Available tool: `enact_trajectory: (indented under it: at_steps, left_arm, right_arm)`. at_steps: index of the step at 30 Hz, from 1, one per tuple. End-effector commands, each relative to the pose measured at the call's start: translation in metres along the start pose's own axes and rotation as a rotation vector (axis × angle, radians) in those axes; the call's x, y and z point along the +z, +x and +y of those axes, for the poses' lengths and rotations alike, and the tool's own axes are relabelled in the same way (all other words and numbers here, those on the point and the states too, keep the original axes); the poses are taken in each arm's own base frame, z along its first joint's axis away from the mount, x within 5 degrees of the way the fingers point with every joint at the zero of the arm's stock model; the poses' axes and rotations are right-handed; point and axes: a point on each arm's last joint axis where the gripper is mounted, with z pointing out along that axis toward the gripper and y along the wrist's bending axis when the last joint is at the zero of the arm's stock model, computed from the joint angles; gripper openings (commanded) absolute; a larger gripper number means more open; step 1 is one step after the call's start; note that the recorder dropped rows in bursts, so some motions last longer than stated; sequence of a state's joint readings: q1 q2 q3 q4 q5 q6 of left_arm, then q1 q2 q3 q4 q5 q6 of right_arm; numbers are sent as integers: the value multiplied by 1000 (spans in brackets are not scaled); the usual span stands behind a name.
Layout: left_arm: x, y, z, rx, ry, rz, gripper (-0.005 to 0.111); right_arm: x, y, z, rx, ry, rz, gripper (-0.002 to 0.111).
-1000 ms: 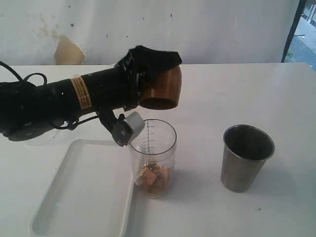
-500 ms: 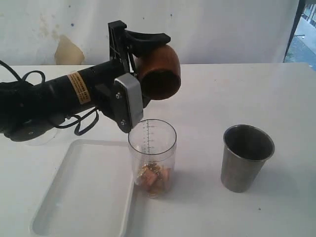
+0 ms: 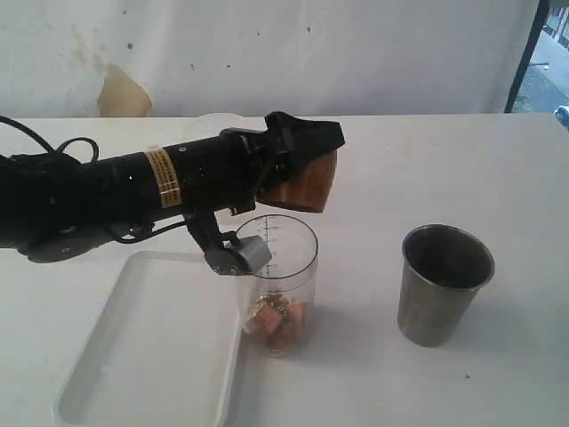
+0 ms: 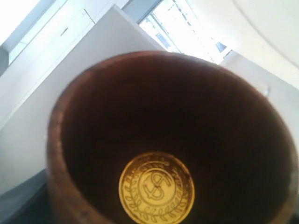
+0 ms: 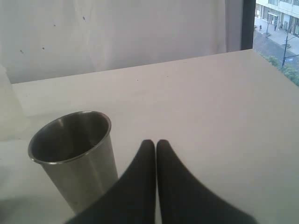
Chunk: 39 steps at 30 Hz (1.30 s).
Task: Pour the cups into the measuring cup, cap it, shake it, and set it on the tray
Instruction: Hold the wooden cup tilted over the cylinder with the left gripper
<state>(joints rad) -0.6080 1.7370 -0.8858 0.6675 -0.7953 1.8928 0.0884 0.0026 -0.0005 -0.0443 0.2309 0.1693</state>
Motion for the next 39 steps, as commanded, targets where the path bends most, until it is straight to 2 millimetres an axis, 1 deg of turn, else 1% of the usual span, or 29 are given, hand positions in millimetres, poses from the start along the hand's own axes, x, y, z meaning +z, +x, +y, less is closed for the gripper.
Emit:
enact_trajectory:
  at_steps: [1, 4, 7, 11, 13, 15, 16, 19, 20, 23, 25, 27, 29, 31, 32, 33, 34, 35, 37, 38, 39]
  left_arm:
    - [-1, -4, 1, 40, 4, -6, 0]
    - [-2, -3, 0, 11, 11, 19, 0]
    - [-8, -4, 11, 4, -40, 36, 0]
    - [-16, -13, 1, -32, 19, 51, 0]
    - [-18, -9, 8, -25, -25, 76, 0]
    - [-19, -6, 13, -79, -68, 94, 0]
    - [-19, -6, 12, -102, -63, 91, 0]
    - [-18, -13, -1, -3, 73, 32, 0]
    - [-18, -12, -1, -2, 69, 37, 0]
    - [-20, -2, 7, -69, 3, 139, 0]
    - [-19, -3, 5, -118, 4, 146, 0]
    - [-18, -9, -2, -68, 62, 88, 0]
    - [-18, -10, -4, 1, 101, 75, 0]
    - [-19, 0, 1, -62, 45, 176, 0]
    - [-20, 4, 5, -135, -11, 223, 0]
    - [-20, 3, 6, -211, -43, 220, 0]
    - [-19, 0, 6, -239, -38, 189, 0]
    - [-18, -5, 2, -195, 13, 139, 0]
    - [-18, -9, -5, -29, 105, 89, 0]
    - [-19, -8, -5, -25, 103, 105, 0]
    - [-21, -6, -3, -74, 64, 150, 0]
  right_arm:
    - [0, -1, 0, -13, -1, -11, 0]
    - [0, -1, 0, 8, -1, -11, 0]
    - [0, -1, 0, 6, -1, -11, 0]
    - [0, -1, 0, 6, -1, -11, 0]
    - [0, -1, 0, 6, -1, -11, 0]
    - [0, -1, 0, 6, -1, -11, 0]
    - [0, -1, 0, 6, -1, -11, 0]
    - [0, -1, 0, 6, -1, -11, 0]
    - [0, -1, 0, 6, -1, -11, 0]
    - [0, -1, 0, 6, -1, -11, 0]
    - [0, -1, 0, 6, -1, -11, 0]
    - [0, -1, 0, 6, -1, -11, 0]
    - [0, -1, 0, 6, -1, -11, 0]
    - [0, -1, 0, 6, -1, -11, 0]
    - [0, -1, 0, 6, -1, -11, 0]
    - [0, -1, 0, 6, -1, -11, 0]
    - [0, -1, 0, 6, -1, -11, 0]
    - [0, -1, 0, 6, -1, -11, 0]
    - [0, -1, 0, 6, -1, -11, 0]
    - [0, -1, 0, 6, -1, -11, 0]
    - [0, -1, 0, 6, -1, -11, 0]
